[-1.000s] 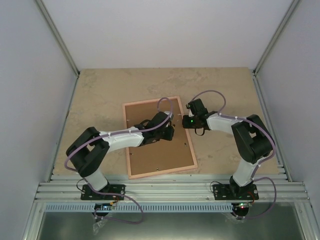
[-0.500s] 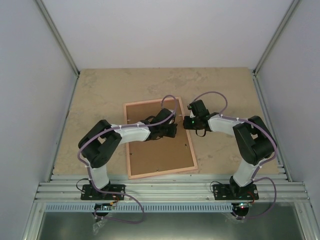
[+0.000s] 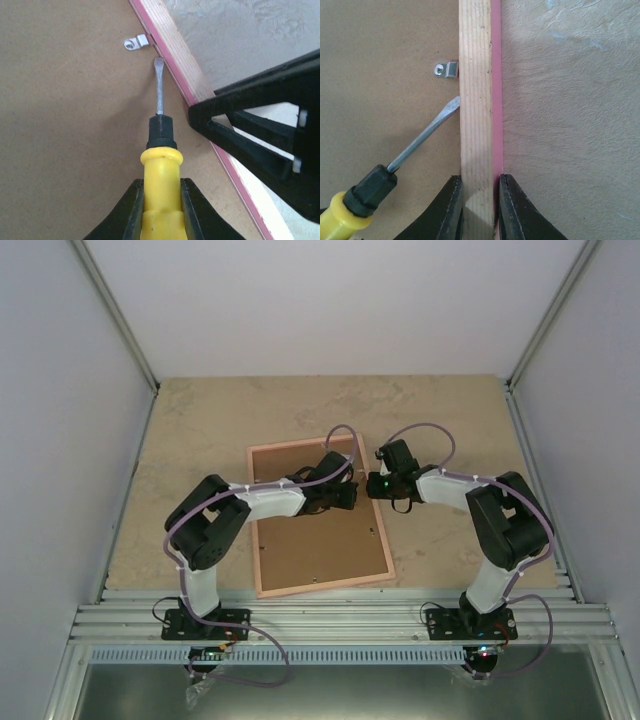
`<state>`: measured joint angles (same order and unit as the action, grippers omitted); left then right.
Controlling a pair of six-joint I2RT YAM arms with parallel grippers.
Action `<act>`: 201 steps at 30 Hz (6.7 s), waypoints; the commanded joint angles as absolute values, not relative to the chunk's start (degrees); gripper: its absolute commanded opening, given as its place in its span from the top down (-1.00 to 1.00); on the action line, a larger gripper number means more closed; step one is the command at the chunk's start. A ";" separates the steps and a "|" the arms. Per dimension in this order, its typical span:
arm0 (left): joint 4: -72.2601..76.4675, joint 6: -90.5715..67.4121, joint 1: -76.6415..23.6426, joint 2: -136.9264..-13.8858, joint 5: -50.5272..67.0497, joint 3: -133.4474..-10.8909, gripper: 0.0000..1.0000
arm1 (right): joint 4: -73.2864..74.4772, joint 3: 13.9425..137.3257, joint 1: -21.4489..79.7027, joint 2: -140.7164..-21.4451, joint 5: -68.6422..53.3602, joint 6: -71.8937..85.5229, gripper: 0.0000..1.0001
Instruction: Take the photo out of the frame
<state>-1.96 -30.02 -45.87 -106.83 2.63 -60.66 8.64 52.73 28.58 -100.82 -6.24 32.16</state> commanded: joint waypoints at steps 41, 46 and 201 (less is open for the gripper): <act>7.14 -43.86 -42.19 -107.97 -6.90 -56.19 1.00 | 8.36 51.33 28.15 -101.16 -8.56 33.89 0.97; 8.27 -44.57 -42.19 -105.29 -4.15 -53.56 1.00 | 8.27 51.14 27.76 -101.07 -8.40 34.14 0.98; -0.18 -34.41 -32.50 -68.49 5.96 -33.37 1.00 | 20.94 58.12 29.00 -101.13 -12.09 16.38 -0.04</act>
<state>-1.96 -35.66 -32.62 -67.53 2.57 -31.55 20.45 58.33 27.40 -102.63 -13.76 16.16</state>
